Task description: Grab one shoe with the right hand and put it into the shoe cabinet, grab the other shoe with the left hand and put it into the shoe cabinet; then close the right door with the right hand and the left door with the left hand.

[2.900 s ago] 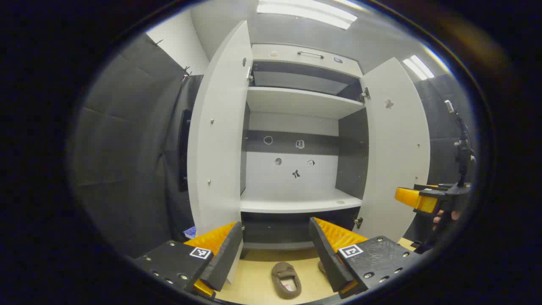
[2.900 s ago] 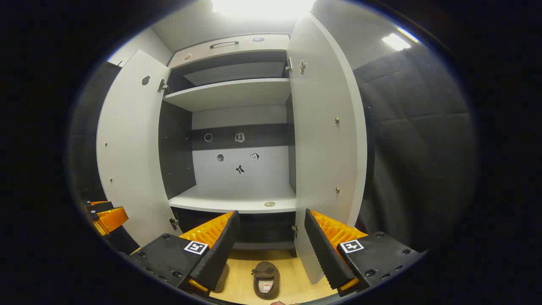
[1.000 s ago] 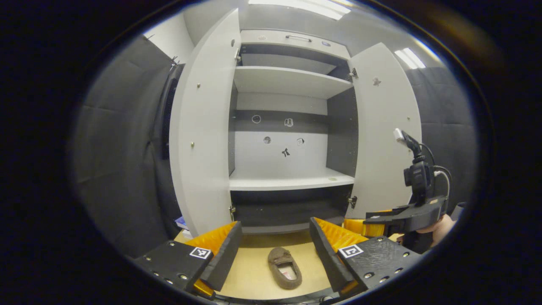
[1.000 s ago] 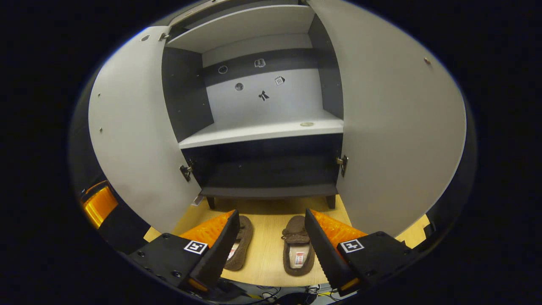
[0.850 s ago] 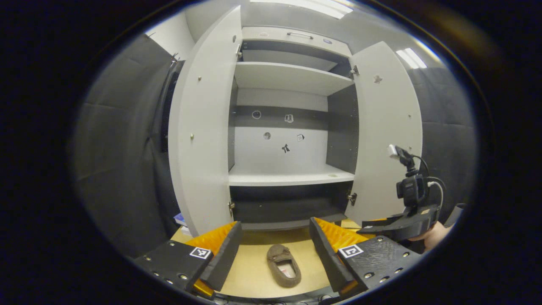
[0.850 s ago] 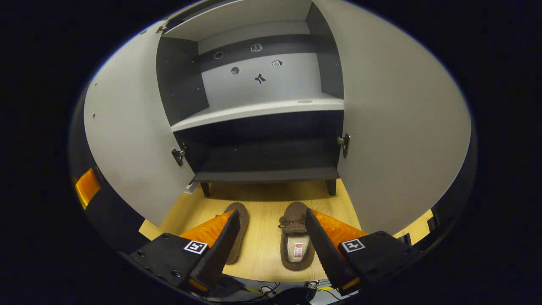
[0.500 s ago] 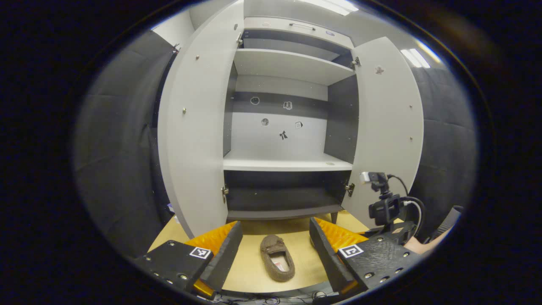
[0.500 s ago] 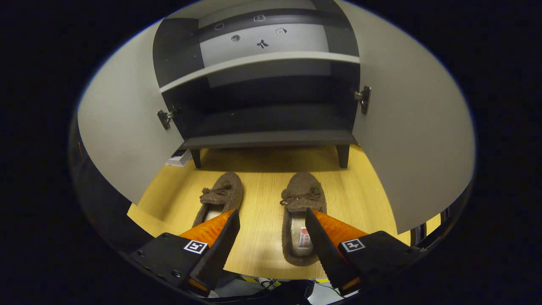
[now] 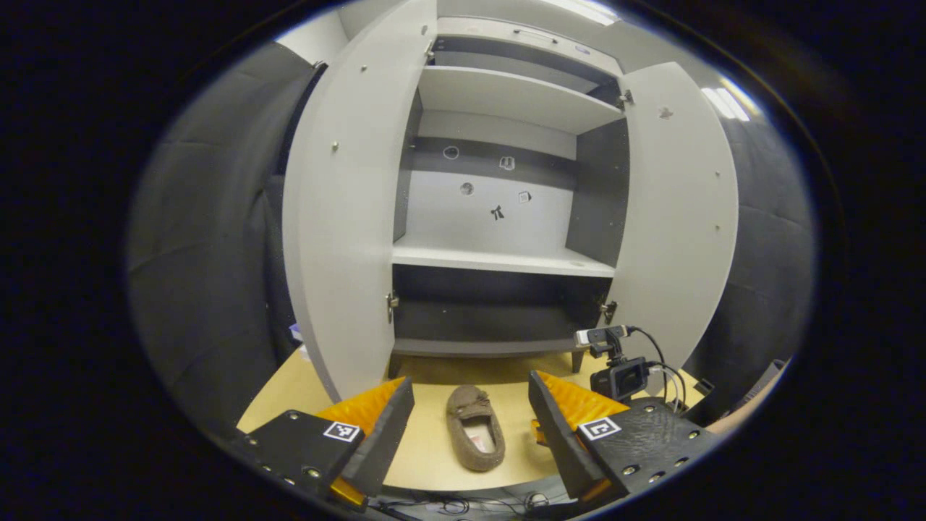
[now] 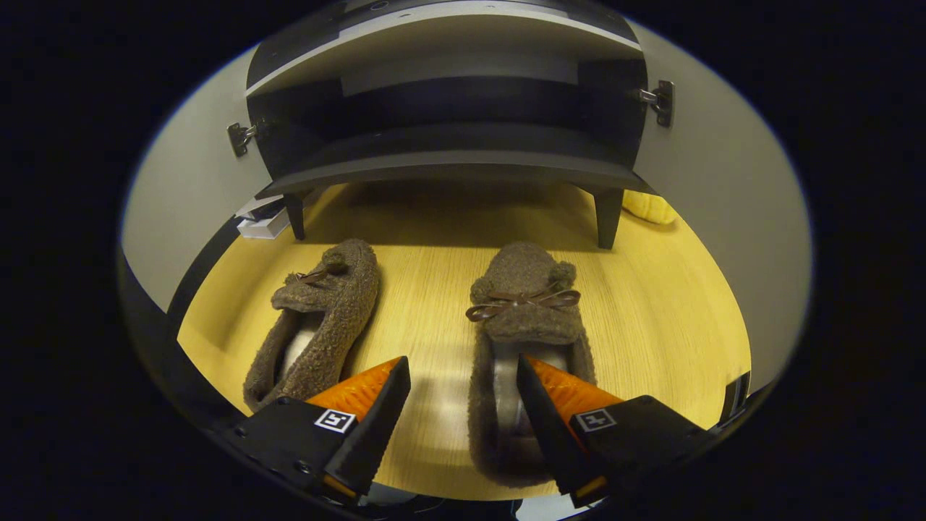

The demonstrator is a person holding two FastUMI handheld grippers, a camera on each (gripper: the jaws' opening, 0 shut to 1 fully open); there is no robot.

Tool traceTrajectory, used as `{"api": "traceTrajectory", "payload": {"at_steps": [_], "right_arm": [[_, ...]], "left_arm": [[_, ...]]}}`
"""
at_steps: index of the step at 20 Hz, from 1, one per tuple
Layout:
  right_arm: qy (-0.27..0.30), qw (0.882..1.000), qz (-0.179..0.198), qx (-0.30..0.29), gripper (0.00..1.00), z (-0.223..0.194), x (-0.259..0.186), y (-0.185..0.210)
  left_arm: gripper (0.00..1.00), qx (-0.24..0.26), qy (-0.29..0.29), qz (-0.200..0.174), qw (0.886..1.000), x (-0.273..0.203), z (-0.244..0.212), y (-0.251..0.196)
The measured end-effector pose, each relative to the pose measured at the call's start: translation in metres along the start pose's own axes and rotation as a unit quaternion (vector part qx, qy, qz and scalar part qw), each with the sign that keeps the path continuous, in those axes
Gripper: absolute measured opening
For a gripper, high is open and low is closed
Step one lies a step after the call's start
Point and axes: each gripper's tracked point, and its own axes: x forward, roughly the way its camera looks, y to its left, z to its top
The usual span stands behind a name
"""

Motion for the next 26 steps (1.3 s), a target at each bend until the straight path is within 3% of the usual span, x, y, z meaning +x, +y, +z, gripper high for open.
{"api": "traceTrajectory", "payload": {"at_steps": [5, 6, 7, 8, 9, 10, 11, 12, 13, 14, 15, 18, 19, 20, 22, 26], "right_arm": [[0.012, 0.999, -0.034, -0.032, 0.95, 0.003, 0.028, -0.002], [0.013, 0.998, -0.043, -0.039, 0.95, 0.004, 0.033, -0.004], [0.017, 0.997, -0.058, -0.044, 0.90, 0.004, 0.036, -0.009], [0.016, 0.996, -0.073, -0.046, 0.83, 0.005, 0.033, -0.015], [0.018, 0.995, -0.091, -0.044, 0.66, 0.006, 0.033, -0.024], [0.014, 0.996, -0.086, -0.030, 0.49, 0.006, 0.031, -0.025], [0.018, 0.997, -0.076, -0.018, 0.32, 0.006, 0.032, -0.022], [0.021, 0.997, -0.067, -0.016, 0.31, 0.005, 0.032, -0.023], [0.027, 0.998, -0.058, -0.016, 0.32, 0.004, 0.032, -0.024], [0.025, 0.999, -0.045, -0.013, 0.32, 0.007, 0.027, -0.021], [0.030, 0.999, -0.040, -0.003, 0.11, 0.001, 0.037, -0.019], [0.040, 0.998, -0.002, 0.046, 0.02, 0.004, 0.026, -0.019], [0.033, 0.998, 0.002, 0.050, 0.05, 0.006, 0.018, -0.020], [0.025, 0.999, 0.000, 0.043, 0.02, 0.007, 0.012, -0.023], [0.021, 1.000, 0.003, 0.022, 0.02, 0.008, 0.001, -0.026], [0.030, 0.998, 0.018, 0.055, 0.02, -0.002, -0.022, -0.024]], "left_arm": [[0.93, -0.028, 0.014, 0.026, 0.999, 0.000, -0.007, 0.023], [0.89, -0.029, 0.014, 0.029, 0.999, 0.001, -0.008, 0.026], [0.93, -0.028, 0.015, 0.032, 0.999, 0.001, -0.009, 0.029], [0.93, -0.028, 0.019, 0.033, 0.999, 0.001, -0.009, 0.030], [0.93, -0.026, 0.020, 0.032, 0.999, 0.002, -0.008, 0.031], [0.93, -0.023, 0.018, 0.030, 0.999, 0.001, -0.004, 0.030], [1.00, -0.019, 0.013, 0.026, 0.999, 0.001, 0.001, 0.029], [0.93, -0.013, 0.007, 0.022, 1.000, 0.000, 0.006, 0.028], [0.93, -0.007, 0.002, 0.020, 1.000, 0.000, 0.010, 0.027], [1.00, -0.002, -0.002, 0.019, 1.000, -0.001, 0.013, 0.026], [0.93, 0.000, -0.005, 0.017, 1.000, -0.001, 0.015, 0.024], [0.93, -0.012, -0.019, 0.001, 1.000, -0.008, 0.021, 0.013], [0.85, -0.016, -0.022, -0.004, 1.000, -0.010, 0.023, 0.010], [0.93, -0.017, -0.022, -0.006, 1.000, -0.012, 0.022, 0.007], [0.93, -0.011, -0.020, -0.011, 1.000, -0.015, 0.021, 0.003], [0.93, 0.007, -0.024, -0.013, 1.000, -0.020, 0.024, 0.001]]}}
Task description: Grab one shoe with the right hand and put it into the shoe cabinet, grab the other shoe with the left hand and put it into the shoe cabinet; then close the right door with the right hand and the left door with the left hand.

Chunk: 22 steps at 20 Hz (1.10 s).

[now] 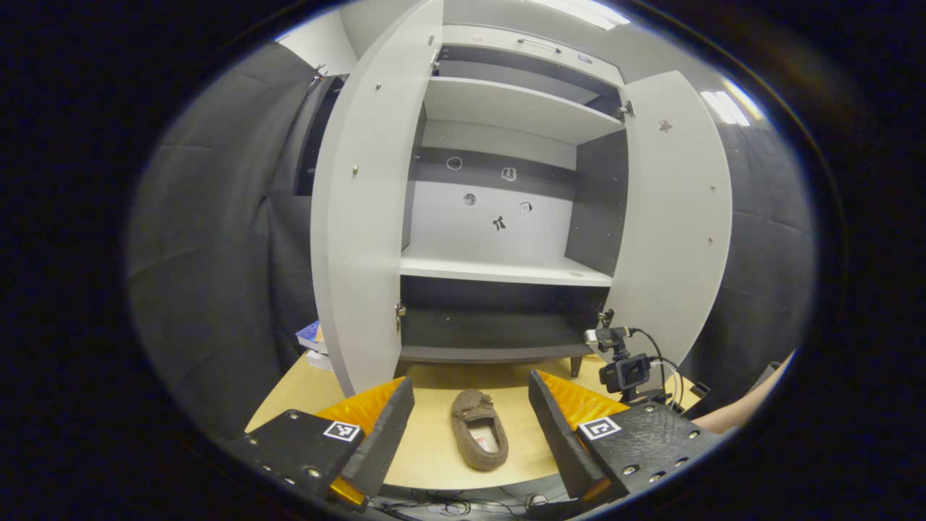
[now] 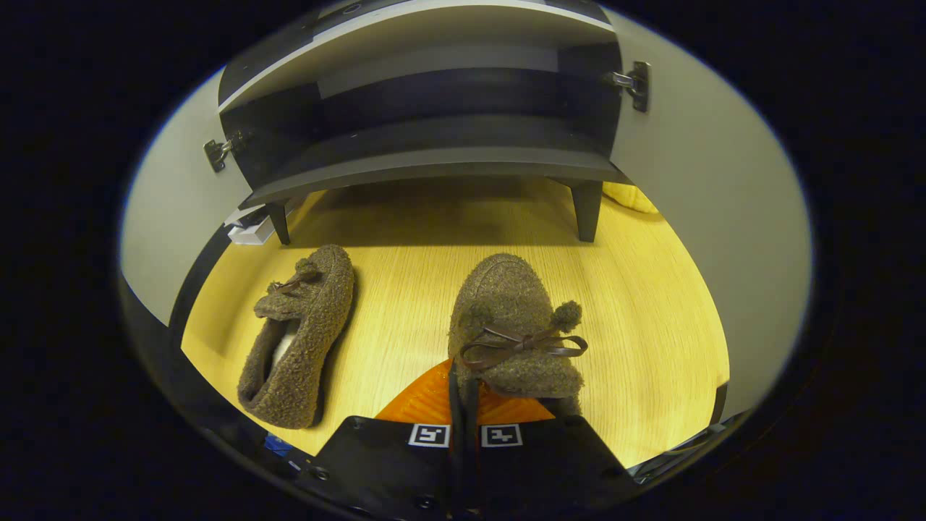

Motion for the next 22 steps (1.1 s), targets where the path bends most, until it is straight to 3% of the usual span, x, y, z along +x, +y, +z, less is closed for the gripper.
{"api": "traceTrajectory", "payload": {"at_steps": [3, 13, 22], "right_arm": [[-0.013, 1.000, -0.013, 0.016, 0.02, -0.001, -0.025, -0.007], [-0.071, 0.996, 0.050, -0.026, 0.02, 0.011, -0.119, 0.033], [-0.165, 0.981, 0.102, -0.017, 0.02, 0.106, -0.181, 0.067]], "left_arm": [[0.93, 0.008, -0.009, -0.003, 1.000, -0.004, 0.006, -0.003], [0.93, 0.032, -0.023, -0.002, 0.999, -0.006, 0.018, -0.011], [0.93, 0.034, -0.022, -0.010, 0.999, 0.002, 0.019, -0.013]]}}
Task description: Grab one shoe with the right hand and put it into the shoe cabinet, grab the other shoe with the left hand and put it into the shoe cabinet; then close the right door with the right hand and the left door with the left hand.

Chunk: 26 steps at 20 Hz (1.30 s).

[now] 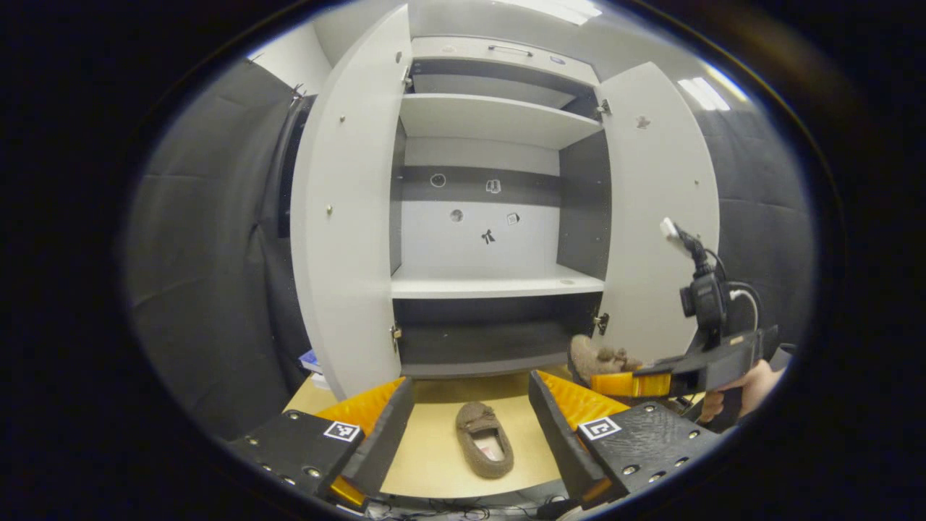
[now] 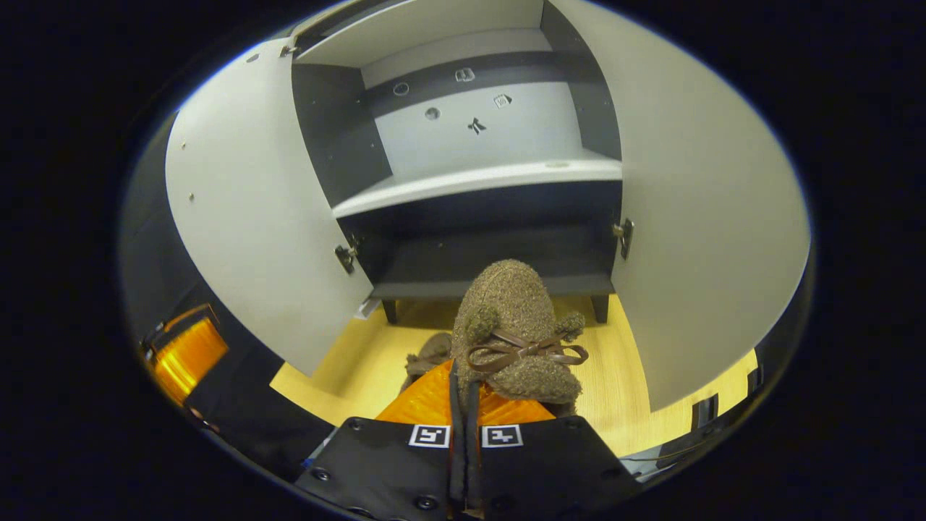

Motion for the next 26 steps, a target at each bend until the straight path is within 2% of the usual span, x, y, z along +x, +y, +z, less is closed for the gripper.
{"api": "traceTrajectory", "payload": {"at_steps": [5, 8, 9, 14, 20, 21, 22, 26], "right_arm": [[-0.046, 0.999, 0.003, -0.017, 0.02, 0.066, -0.002, 0.004], [-0.073, 0.996, -0.003, -0.040, 0.00, 0.110, 0.003, 0.000], [-0.083, 0.995, -0.006, -0.050, 0.02, 0.125, 0.006, -0.002], [-0.131, 0.990, 0.000, -0.061, 0.02, 0.203, 0.030, -0.006], [-0.173, 0.983, 0.008, -0.067, 0.02, 0.274, 0.068, -0.010], [-0.177, 0.982, 0.008, -0.062, 0.02, 0.283, 0.076, -0.010], [-0.181, 0.982, 0.009, -0.059, 0.02, 0.293, 0.083, -0.011], [-0.192, 0.979, 0.006, -0.072, 0.02, 0.322, 0.112, -0.018]], "left_arm": [[0.93, 0.009, -0.007, 0.010, 1.000, 0.005, 0.011, 0.003], [0.93, 0.008, -0.012, -0.005, 1.000, 0.011, 0.022, -0.004], [0.93, 0.014, -0.017, -0.010, 1.000, 0.015, 0.026, -0.006], [0.92, 0.033, -0.028, 0.009, 0.999, 0.034, 0.042, 0.000], [0.93, 0.004, -0.011, 0.045, 0.999, 0.048, 0.043, 0.012], [0.89, -0.008, -0.008, 0.048, 0.999, 0.050, 0.045, 0.012], [0.93, -0.019, -0.006, 0.049, 0.999, 0.052, 0.047, 0.011], [0.93, -0.027, 0.001, 0.064, 0.998, 0.063, 0.057, 0.015]]}}
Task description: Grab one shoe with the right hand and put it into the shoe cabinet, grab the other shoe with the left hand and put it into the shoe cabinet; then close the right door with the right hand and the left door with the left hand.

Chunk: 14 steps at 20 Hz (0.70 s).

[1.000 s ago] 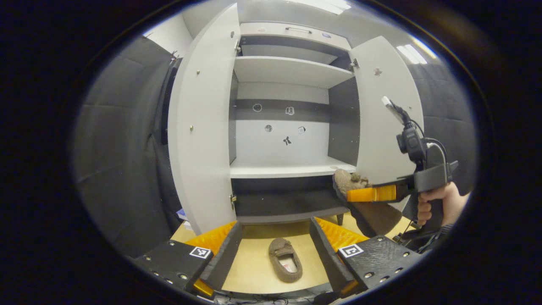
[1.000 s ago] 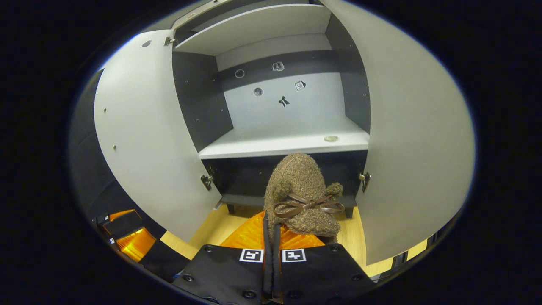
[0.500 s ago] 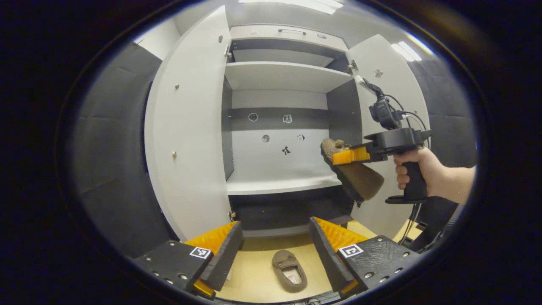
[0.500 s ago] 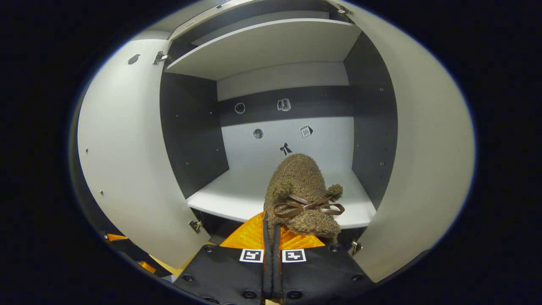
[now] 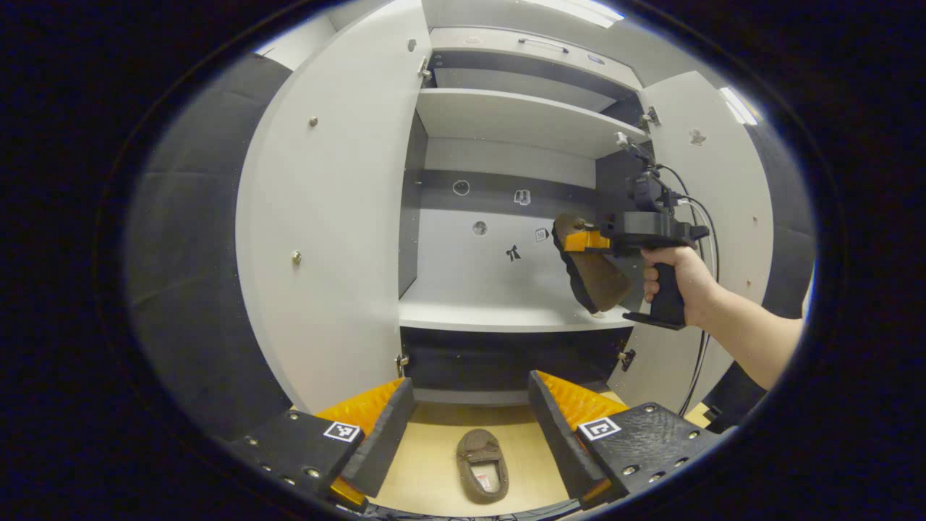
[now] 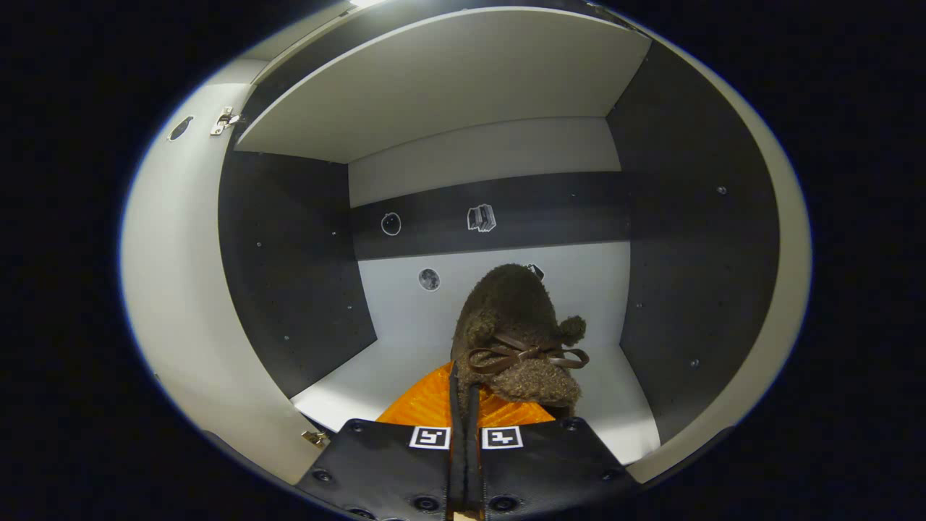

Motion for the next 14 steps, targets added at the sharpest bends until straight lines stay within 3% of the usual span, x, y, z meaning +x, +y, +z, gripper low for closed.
{"api": "traceTrajectory", "payload": {"at_steps": [5, 6, 7, 14], "right_arm": [[-0.008, 1.000, -0.024, -0.001, 0.02, 0.005, 0.045, -0.023], [-0.008, 1.000, -0.029, 0.001, 0.02, 0.002, 0.053, -0.028], [-0.006, 0.999, -0.035, 0.002, 0.02, -0.001, 0.060, -0.033], [0.012, 0.999, -0.053, -0.005, 0.03, -0.025, 0.096, -0.042]], "left_arm": [[0.93, -0.004, -0.003, 0.014, 1.000, 0.006, 0.009, -0.002], [0.96, -0.003, 0.000, 0.017, 1.000, 0.006, 0.007, -0.002], [0.93, -0.001, 0.003, 0.021, 1.000, 0.006, 0.007, -0.001], [0.92, 0.007, 0.009, 0.056, 0.998, 0.014, 0.008, 0.009]]}}
